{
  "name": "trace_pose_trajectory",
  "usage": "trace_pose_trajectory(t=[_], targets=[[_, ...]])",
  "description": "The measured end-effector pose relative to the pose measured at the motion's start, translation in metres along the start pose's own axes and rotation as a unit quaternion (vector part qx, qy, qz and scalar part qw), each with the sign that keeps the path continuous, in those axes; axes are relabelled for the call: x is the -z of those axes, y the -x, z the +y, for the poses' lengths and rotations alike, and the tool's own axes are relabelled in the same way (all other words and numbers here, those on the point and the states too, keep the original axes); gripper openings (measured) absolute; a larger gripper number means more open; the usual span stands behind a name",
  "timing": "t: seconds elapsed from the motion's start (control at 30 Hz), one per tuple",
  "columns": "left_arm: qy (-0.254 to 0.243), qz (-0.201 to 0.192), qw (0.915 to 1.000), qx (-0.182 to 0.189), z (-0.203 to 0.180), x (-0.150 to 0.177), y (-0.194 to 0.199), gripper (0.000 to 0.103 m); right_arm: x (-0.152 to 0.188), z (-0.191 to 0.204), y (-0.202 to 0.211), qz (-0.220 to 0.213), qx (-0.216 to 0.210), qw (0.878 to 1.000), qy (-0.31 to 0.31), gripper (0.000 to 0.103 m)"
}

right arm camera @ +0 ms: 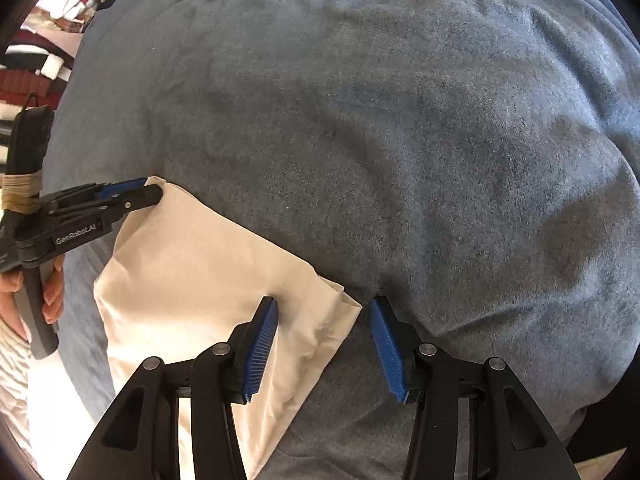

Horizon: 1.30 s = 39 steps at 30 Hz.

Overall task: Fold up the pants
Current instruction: 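Close the left tool on the pants edge while the right tool closes on the opposite corner, then lift both held edges and fold the pants over toward the cuff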

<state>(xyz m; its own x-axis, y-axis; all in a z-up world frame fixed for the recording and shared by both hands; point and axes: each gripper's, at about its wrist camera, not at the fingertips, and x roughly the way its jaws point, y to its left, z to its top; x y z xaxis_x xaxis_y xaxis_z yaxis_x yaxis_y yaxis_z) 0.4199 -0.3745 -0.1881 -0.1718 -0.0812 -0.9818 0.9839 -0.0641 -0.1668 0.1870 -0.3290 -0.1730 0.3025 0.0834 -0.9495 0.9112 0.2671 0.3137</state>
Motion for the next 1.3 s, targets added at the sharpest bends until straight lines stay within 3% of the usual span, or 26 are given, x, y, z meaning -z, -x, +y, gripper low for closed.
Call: trace_pose_trajectory(t=[0.43, 0.6, 0.73, 1.07, 1.3], targets=[[-0.008, 0.001, 1.0000, -0.005, -0.010, 0.003, -0.012, 0.016, -0.006, -0.030, -0.007, 0.010, -0.022, 1.000, 0.015, 0.038], [-0.008, 0.000, 0.9998, -0.018, -0.018, 0.003, -0.004, 0.009, -0.005, -0.035, -0.005, 0.010, -0.040, 0.999, 0.030, 0.026], [0.005, -0.016, 0.9986, -0.050, -0.028, 0.005, 0.005, 0.008, -0.006, -0.035, 0.001, 0.002, -0.049, 0.997, 0.056, 0.013], [0.017, -0.069, 0.9925, -0.099, -0.058, 0.018, 0.069, 0.007, 0.005, -0.027, 0.037, -0.033, -0.062, 0.987, 0.144, 0.010], [0.021, -0.085, 0.9884, -0.124, -0.061, 0.053, 0.108, 0.007, 0.024, 0.004, 0.070, -0.048, -0.063, 0.976, 0.203, 0.009]])
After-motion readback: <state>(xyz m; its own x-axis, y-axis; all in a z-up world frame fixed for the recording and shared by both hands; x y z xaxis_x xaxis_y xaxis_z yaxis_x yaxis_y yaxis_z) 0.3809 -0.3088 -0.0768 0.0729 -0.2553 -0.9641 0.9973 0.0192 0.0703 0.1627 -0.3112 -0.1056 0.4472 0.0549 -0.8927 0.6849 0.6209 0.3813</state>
